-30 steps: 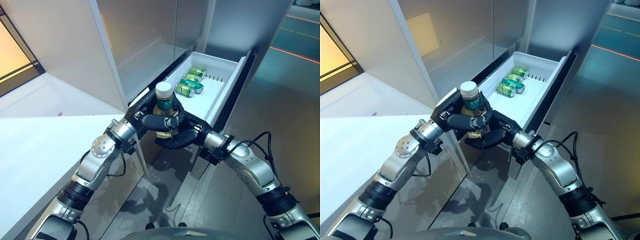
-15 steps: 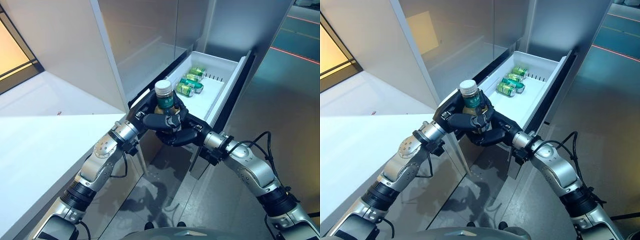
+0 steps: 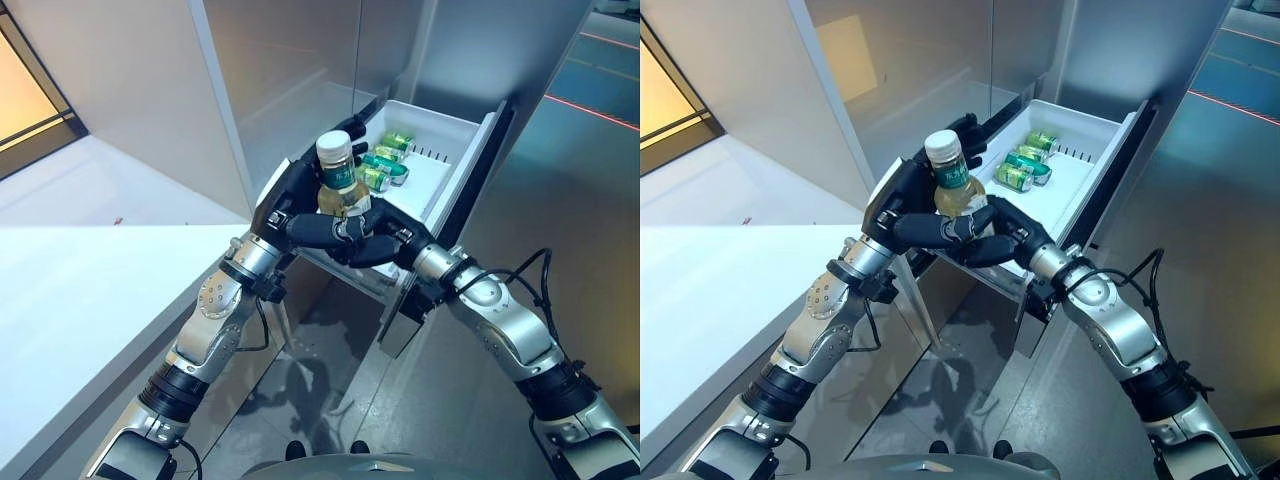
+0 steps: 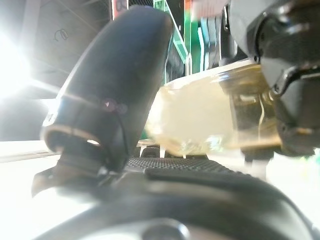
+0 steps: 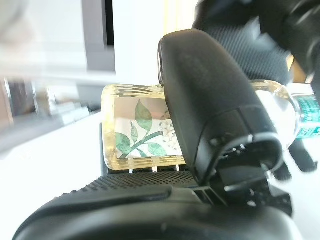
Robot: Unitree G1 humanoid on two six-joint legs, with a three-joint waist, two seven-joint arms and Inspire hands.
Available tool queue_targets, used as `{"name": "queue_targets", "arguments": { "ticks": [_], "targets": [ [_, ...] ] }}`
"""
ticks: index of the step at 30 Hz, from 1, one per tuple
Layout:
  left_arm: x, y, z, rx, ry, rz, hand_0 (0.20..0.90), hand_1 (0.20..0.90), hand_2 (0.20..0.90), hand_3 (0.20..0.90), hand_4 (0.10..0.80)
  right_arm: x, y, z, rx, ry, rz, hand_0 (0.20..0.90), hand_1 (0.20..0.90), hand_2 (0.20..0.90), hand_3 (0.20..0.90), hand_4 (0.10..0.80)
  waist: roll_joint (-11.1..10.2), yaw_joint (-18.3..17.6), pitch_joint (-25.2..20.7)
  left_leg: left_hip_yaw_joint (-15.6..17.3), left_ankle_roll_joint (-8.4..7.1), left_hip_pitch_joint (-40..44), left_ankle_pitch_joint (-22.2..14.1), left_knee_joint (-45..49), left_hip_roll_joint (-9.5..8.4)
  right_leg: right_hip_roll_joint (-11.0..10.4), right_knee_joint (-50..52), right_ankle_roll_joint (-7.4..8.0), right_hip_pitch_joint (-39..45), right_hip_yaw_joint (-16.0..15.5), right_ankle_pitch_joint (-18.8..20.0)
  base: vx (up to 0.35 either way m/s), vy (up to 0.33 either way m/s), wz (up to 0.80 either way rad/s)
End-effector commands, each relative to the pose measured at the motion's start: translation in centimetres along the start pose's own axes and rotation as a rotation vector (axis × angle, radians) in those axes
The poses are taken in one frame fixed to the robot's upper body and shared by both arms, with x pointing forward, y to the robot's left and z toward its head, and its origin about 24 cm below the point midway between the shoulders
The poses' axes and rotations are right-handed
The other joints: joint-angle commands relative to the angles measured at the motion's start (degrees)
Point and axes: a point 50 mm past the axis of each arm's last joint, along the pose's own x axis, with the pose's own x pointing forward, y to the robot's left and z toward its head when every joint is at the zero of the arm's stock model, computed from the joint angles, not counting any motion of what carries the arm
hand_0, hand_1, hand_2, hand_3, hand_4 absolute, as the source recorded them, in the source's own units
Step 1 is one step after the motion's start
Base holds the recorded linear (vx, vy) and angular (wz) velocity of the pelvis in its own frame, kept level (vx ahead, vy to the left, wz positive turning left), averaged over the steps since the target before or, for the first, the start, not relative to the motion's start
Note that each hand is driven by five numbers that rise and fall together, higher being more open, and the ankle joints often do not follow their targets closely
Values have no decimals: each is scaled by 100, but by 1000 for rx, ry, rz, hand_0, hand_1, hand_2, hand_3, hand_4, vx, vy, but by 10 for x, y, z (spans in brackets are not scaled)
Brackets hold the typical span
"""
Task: Put drinks into fridge and close the fridge
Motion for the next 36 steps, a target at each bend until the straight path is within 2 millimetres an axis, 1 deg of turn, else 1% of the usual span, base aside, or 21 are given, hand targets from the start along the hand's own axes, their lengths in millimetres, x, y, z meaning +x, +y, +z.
{"name": "queue_targets", "arguments": {
  "ticks": [1, 5, 6, 7, 9, 11, 12, 16, 18, 19, 20, 21, 24, 27, 28, 29, 31, 32, 33, 34, 36],
  "targets": [
    [28, -13, 68, 76, -419, -105, 900, 900, 900, 900, 800, 9, -55, 109, -102, -480, -285, 300, 300, 300, 200, 100, -147, 170, -568, -240, 50, 107, -625, 68, -159, 108, 465, 244, -172, -100, -345, 33, -10, 18],
    [26, -5, 60, 33, -349, -64, 900, 900, 900, 900, 800, 9, -84, 117, -137, -466, -429, 300, 300, 300, 200, 100, -174, 292, -565, -352, 26, 97, -628, 99, -163, 92, 505, 221, -148, -212, -393, 44, -6, 11],
    [25, -3, 56, 14, -316, -51, 900, 900, 900, 900, 800, 9, -91, 119, -126, -463, -465, 300, 300, 300, 200, 100, -175, 328, -566, -379, 24, 97, -626, 104, -167, 86, 511, 214, -134, -243, -405, 75, 4, 27],
    [22, 1, 46, -35, -259, -37, 900, 900, 900, 900, 800, 9, -106, 121, -141, -440, -529, 300, 300, 300, 200, 100, -183, 413, -560, -431, 6, 84, -631, 131, -175, 73, 506, 203, -109, -310, -414, 75, 7, 27],
    [18, 2, 38, -62, -217, -35, 900, 900, 900, 900, 800, 8, -118, 123, -138, -428, -575, 300, 300, 300, 200, 100, -181, 486, -556, -472, -7, 78, -624, 133, -178, 64, 507, 194, -91, -373, -427, 54, 5, 20],
    [11, 2, 23, -142, -125, -48, 900, 900, 900, 900, 800, 6, -135, 123, -153, -390, -643, 300, 300, 300, 200, 100, -176, 594, -539, -535, -25, 67, -615, 142, -184, 51, 507, 179, -65, -470, -441, 71, 4, 27],
    [4, 0, 9, -200, -30, -73, 900, 900, 900, 900, 800, 4, -149, 121, -156, -357, -695, 300, 300, 300, 200, 100, -167, 691, -526, -567, -47, 59, -603, 140, -178, 33, 512, 173, -45, -567, -453, 80, 3, 25],
    [-19, -9, -22, -361, 173, -124, 900, 900, 900, 900, 800, -2, -175, 115, -184, -282, -776, 300, 300, 300, 200, 100, -149, 844, -493, -648, -83, 35, -574, 148, -176, 9, 509, 156, -3, -728, -479, 78, 0, 30],
    [-47, -18, -50, -488, 372, -121, 900, 900, 900, 900, 800, -8, -192, 106, -221, -204, -835, 300, 300, 300, 200, 100, -122, 977, -441, -708, -116, 58, -592, 154, -170, -8, 510, 148, 57, -844, -535, 126, 6, 24],
    [-50, -19, -52, -489, 390, -122, 900, 900, 900, 900, 800, -8, -194, 105, -225, -192, -840, 300, 300, 300, 200, 100, -117, 992, -433, -716, -120, 55, -590, 160, -171, -10, 512, 147, 61, -857, -538, 113, 17, 27],
    [-73, -24, -69, -541, 525, -112, 900, 900, 900, 900, 800, -13, -204, 98, -255, -129, -875, 300, 300, 300, 200, 100, -88, 1075, -377, -745, -131, -5, -545, 215, -177, -35, 530, 136, 45, -942, -519, 78, 15, 22],
    [-80, -26, -73, -557, 567, -99, 900, 900, 900, 900, 800, -14, -207, 95, -258, -107, -883, 300, 300, 300, 200, 100, -80, 1099, -378, -764, -137, -8, -566, 213, -175, -35, 524, 135, 53, -958, -549, 85, 24, 27],
    [-124, -29, -94, -594, 763, -44, 900, 900, 900, 900, 800, -24, -224, 85, -312, 2, -933, 300, 300, 300, 200, 100, -7, 1241, -252, -839, -164, -158, -524, 299, -184, -75, 581, 113, -23, -1079, -577, 25, 15, 34],
    [-158, -27, -108, -538, 907, -30, 900, 900, 900, 900, 800, -32, -236, 76, -341, 103, -957, 300, 300, 300, 200, 100, 80, 1327, -80, -893, -186, -438, -455, 415, -188, -107, 670, 84, -238, -1132, -576, -71, 11, 31],
    [-169, -23, -113, -534, 945, -17, 900, 900, 900, 900, 800, -33, -239, 76, -352, 124, -964, 300, 300, 300, 200, 100, 127, 1354, 37, -920, -183, -582, -427, 453, -193, -119, 712, 70, -367, -1142, -576, -214, -8, 36],
    [-179, -18, -117, -471, 988, 1, 900, 900, 900, 900, 800, -36, -244, 73, -360, 164, -972, 300, 300, 300, 200, 100, 185, 1379, 212, -932, -178, -739, -403, 499, -188, -126, 768, 54, -526, -1162, -569, -234, -27, 33],
    [-194, -14, -126, -425, 1049, 34, 900, 900, 900, 900, 800, -36, -244, 62, -367, 228, -969, 300, 300, 300, 200, 100, 229, 1393, 432, -923, -171, -904, -388, 567, -176, -131, 847, 34, -698, -1158, -559, -153, -47, 27],
    [-197, -13, -128, -405, 1058, 40, 900, 900, 900, 900, 800, -36, -244, 60, -365, 243, -965, 300, 300, 300, 200, 100, 235, 1395, 474, -920, -169, -937, -388, 586, -174, -132, 863, 29, -729, -1156, -559, -78, -49, 17],
    [-202, -11, -131, -368, 1083, 70, 900, 900, 900, 900, 800, -37, -245, 55, -361, 289, -952, 300, 300, 300, 200, 100, 244, 1396, 564, -919, -164, -1001, -386, 620, -173, -133, 888, 20, -785, -1153, -555, -81, -66, 9],
    [-216, -7, -137, -321, 1143, 136, 900, 900, 900, 900, 800, -40, -243, 41, -360, 373, -924, 300, 300, 300, 200, 100, 262, 1397, 736, -907, -154, -1105, -377, 674, -169, -133, 937, 14, -895, -1137, -531, -85, -79, 3],
    [-234, 0, -142, -245, 1208, 222, 900, 900, 900, 900, 800, -44, -242, 27, -365, 472, -886, 300, 300, 300, 200, 100, 261, 1399, 907, -878, -143, -1203, -369, 721, -158, -140, 981, 14, -1003, -1123, -502, -54, -67, 0]
  ]
}}
